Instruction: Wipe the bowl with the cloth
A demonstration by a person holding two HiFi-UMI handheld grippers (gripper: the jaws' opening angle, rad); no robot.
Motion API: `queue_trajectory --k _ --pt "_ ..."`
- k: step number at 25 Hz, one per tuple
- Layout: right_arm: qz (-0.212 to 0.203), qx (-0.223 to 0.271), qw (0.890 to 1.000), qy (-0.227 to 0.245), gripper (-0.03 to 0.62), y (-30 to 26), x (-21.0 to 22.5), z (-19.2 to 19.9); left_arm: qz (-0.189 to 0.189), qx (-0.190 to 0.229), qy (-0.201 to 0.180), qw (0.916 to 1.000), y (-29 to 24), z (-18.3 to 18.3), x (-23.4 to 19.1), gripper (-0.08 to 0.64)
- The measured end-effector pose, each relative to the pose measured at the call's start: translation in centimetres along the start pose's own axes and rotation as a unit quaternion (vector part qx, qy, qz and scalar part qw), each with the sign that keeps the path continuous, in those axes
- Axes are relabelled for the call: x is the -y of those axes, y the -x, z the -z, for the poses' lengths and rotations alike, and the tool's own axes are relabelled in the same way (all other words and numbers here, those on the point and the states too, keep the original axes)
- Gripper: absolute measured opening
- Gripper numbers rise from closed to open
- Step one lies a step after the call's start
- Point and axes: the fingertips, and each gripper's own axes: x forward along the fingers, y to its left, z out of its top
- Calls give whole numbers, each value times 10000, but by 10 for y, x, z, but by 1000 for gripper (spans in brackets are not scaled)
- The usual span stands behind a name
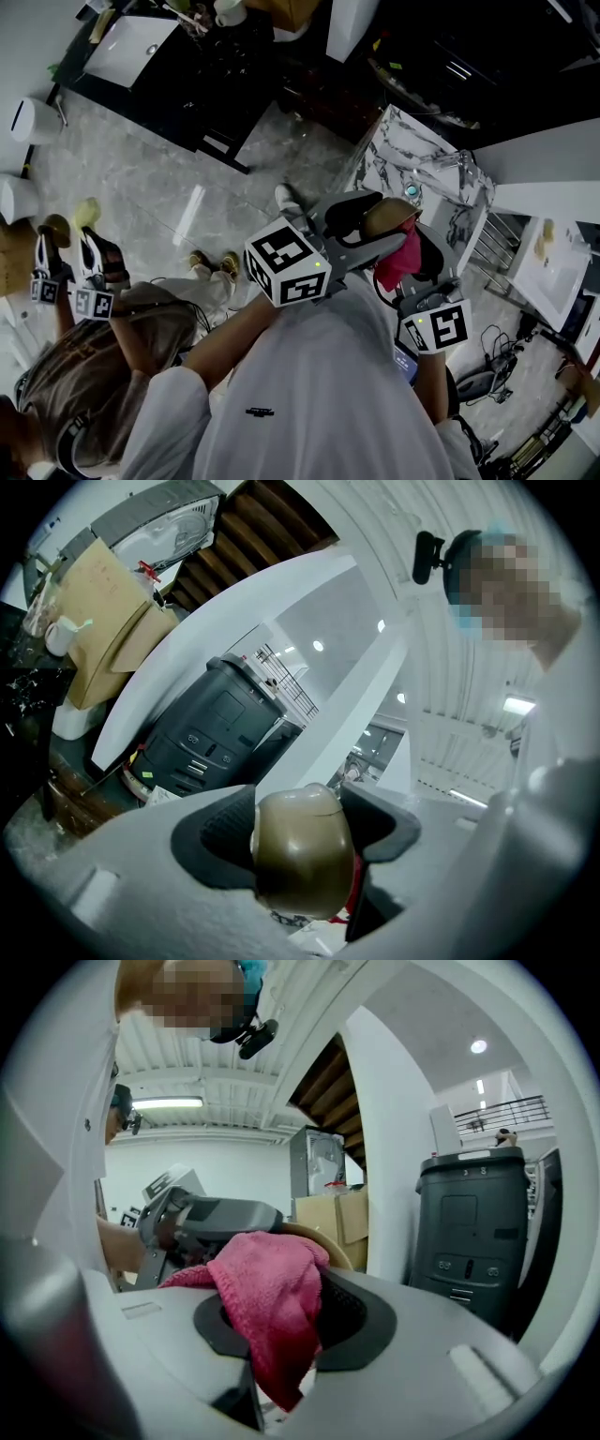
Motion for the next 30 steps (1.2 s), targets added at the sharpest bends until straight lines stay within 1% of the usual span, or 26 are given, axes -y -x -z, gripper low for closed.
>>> queue_trajectory --k 3,5,9,11,14,19,21,23,30 --pt "452 211 9982 -319 115 12 21 -6 -68 29 -15 10000 7 -4 -3 290" --pt "735 297 9959 -433 116 21 34 -10 -93 34 -3 10000 10 -7 -7 290" --pt "1149 380 9918 -413 115 38 54 -15 -119 61 66 9999 14 -8 -15 290" --pt "1307 428 9899 -339 116 45 60 -18 -88 86 22 9999 12 -11 -15 290" --pt "1525 415 9872 -203 115 55 69 -19 -118 118 -170 9997 10 -17 -12 290" --pt "1843 387 9821 -74 115 66 80 -16 -387 53 -570 9976 13 -14 -11 290" --pt "1952 384 9799 -131 115 69 83 -11 -495 14 -660 9966 15 -11 -14 290" --pt "2044 349 9780 -245 115 72 84 -2 -570 -38 -673 9961 16 -5 -16 290" --pt "2231 49 9734 -526 116 75 77 42 -756 -306 -798 9935 22 27 -22 290"
